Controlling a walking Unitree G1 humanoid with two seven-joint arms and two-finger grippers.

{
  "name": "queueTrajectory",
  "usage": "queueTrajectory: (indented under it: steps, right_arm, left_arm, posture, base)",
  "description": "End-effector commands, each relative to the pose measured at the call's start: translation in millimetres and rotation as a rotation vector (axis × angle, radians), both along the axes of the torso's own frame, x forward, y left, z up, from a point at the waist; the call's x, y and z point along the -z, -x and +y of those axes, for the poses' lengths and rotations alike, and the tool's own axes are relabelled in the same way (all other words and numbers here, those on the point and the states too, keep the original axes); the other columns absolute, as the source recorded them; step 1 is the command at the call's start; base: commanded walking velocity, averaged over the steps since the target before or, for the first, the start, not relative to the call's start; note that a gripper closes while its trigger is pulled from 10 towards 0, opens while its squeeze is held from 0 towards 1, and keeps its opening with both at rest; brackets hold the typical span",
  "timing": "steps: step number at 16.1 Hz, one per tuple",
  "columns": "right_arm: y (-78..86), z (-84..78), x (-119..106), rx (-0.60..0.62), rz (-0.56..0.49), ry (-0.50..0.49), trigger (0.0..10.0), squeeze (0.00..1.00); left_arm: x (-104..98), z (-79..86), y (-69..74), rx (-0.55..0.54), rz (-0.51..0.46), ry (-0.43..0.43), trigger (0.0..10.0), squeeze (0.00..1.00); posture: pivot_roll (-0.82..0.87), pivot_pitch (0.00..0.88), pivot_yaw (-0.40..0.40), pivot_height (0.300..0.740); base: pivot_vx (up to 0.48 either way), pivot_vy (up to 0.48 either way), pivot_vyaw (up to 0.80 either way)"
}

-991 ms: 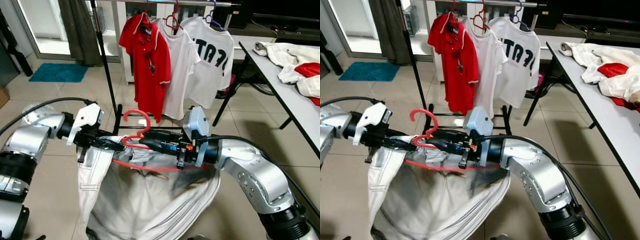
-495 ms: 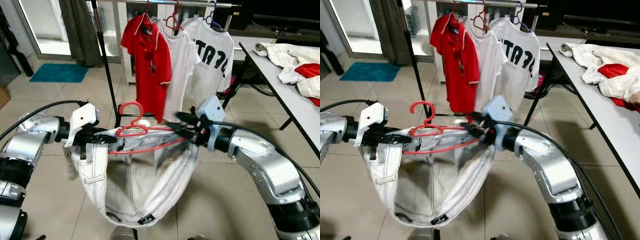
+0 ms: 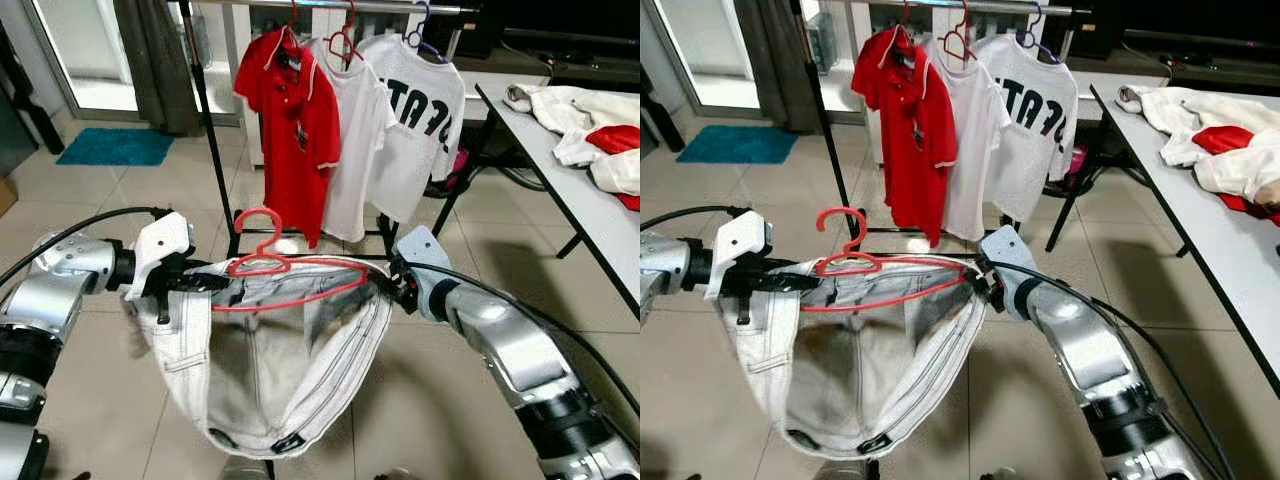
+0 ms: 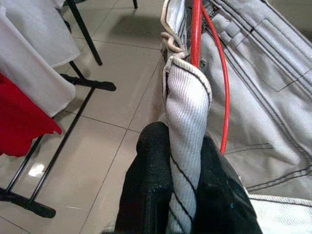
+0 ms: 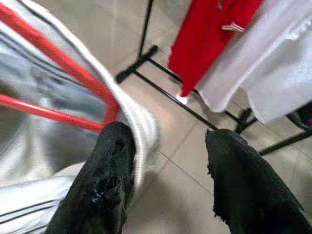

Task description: Hang hanger

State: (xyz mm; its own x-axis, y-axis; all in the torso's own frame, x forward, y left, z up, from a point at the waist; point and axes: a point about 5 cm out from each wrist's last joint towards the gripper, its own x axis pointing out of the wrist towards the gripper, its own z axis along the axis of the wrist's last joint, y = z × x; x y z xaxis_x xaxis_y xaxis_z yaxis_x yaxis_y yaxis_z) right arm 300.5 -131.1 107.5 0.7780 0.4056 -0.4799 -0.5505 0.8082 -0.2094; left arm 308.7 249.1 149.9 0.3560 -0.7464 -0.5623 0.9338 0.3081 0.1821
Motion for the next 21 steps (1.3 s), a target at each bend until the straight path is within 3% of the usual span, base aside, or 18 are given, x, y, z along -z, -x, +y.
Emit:
queueTrajectory:
  steps: [1, 2, 3, 10, 14, 21]
  right_arm:
    - [-5.2, -3.6, -4.3, 0.024, -0.035, 0.022, 10.0, 0.0]
    - [-7.3, -7.7, -3.3, 0.048, -0.036, 0.021, 3.3, 0.0]
    - [-8.7, -9.4, -3.2, 0.058, -0.036, 0.014, 0.0, 0.0]
    - [-5.3, -3.8, 8.7, 0.027, 0.025, -0.046, 0.0, 0.0]
    - [-5.8, -3.3, 9.1, 0.02, 0.032, -0.064, 0.0, 0.0]
    - [-5.9, -4.3, 5.1, 0.015, 0.027, -0.106, 0.0, 0.0]
  left_arm:
    - [-15.6, 0.9, -2.7, -0.002, -0.068, 0.015, 0.0, 0.0]
    - [-15.4, 1.4, -2.2, -0.003, -0.068, 0.012, 0.0, 0.0]
    - [-15.1, 1.7, -1.9, -0.005, -0.07, 0.007, 0.0, 0.0]
    - [-16.2, 2.7, -3.3, -0.012, -0.086, -0.011, 0.0, 0.0]
    - [-13.6, 7.8, -2.6, -0.023, -0.087, -0.064, 0.0, 0.0]
    - [6.9, 23.8, 0.4, -0.097, -0.023, -0.249, 0.0, 0.0]
  posture:
    - [0.04, 0.0, -0.028, 0.705]
    - [0.04, 0.0, -0.028, 0.705]
    - [0.04, 0.0, -0.028, 0.705]
    - [0.05, 0.0, -0.029, 0.705]
    - [0.04, 0.0, -0.026, 0.705]
    - [0.04, 0.0, -0.026, 0.705]
  base:
    - [0.0, 0.0, 0.0]
    - [0.0, 0.0, 0.0]
    - [0.0, 0.0, 0.0]
    - [0.0, 0.0, 0.0]
    - [0.0, 0.0, 0.0]
    - [0.0, 0.0, 0.0]
